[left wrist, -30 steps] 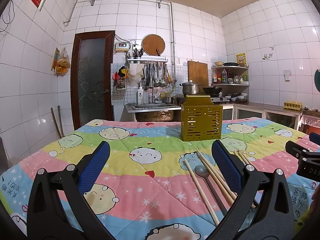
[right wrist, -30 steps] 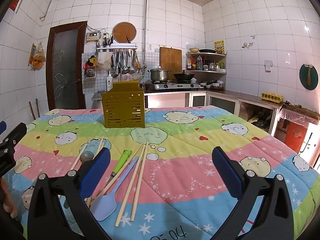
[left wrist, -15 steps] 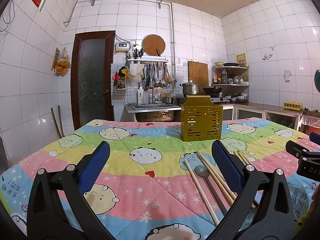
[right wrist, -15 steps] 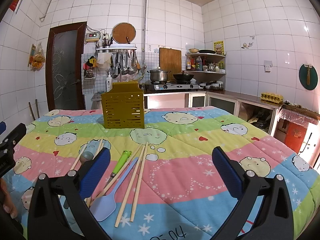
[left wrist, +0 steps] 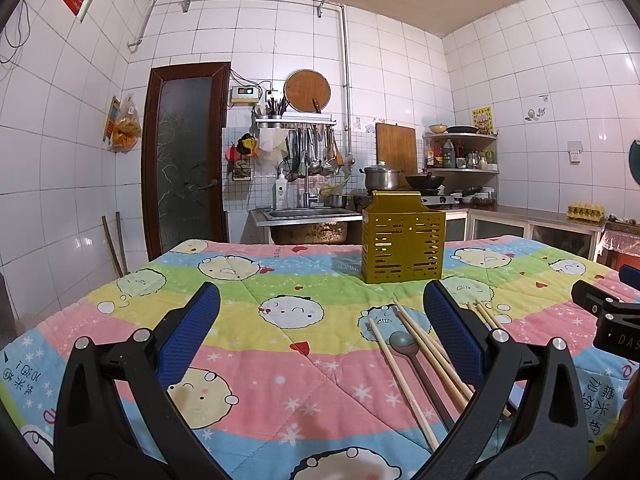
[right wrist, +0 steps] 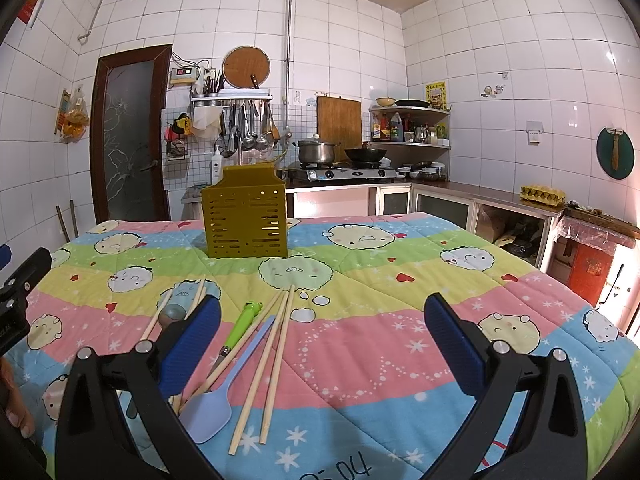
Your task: Organize utensils
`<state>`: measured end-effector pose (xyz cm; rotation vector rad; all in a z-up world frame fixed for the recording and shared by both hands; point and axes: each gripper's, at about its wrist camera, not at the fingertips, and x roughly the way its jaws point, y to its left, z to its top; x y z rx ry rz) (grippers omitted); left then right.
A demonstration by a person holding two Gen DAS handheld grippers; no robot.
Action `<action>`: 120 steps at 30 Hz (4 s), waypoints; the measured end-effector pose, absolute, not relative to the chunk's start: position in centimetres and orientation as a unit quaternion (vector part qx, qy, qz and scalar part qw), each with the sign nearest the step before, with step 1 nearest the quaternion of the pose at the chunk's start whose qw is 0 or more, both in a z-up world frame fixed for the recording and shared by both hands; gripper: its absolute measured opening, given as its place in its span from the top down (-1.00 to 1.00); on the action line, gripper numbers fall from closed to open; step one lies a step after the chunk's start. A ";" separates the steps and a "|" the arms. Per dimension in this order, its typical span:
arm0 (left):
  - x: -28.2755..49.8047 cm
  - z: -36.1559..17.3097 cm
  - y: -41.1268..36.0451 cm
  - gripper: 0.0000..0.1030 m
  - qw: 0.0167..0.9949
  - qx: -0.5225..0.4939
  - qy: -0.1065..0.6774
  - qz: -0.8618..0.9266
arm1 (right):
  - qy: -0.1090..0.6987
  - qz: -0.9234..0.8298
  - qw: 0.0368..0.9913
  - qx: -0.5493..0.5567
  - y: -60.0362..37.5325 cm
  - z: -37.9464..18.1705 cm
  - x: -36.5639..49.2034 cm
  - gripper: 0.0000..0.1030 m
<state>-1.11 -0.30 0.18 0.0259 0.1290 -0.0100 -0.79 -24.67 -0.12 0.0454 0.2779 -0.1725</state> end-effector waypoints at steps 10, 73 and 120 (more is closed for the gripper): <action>-1.1 0.1 -0.3 -0.91 0.998 0.012 0.063 -0.005 | 0.137 -0.089 0.986 0.022 -24.8 -0.1 -0.8 -0.93; 21.8 -5.0 -2.3 -0.90 0.898 0.009 0.440 0.005 | 0.391 -0.107 0.914 0.029 -27.9 -4.4 18.1 -0.92; 22.2 -5.3 -4.0 0.86 0.878 -0.016 0.476 -0.042 | 0.439 -0.062 0.895 0.055 -26.1 -5.3 21.5 0.84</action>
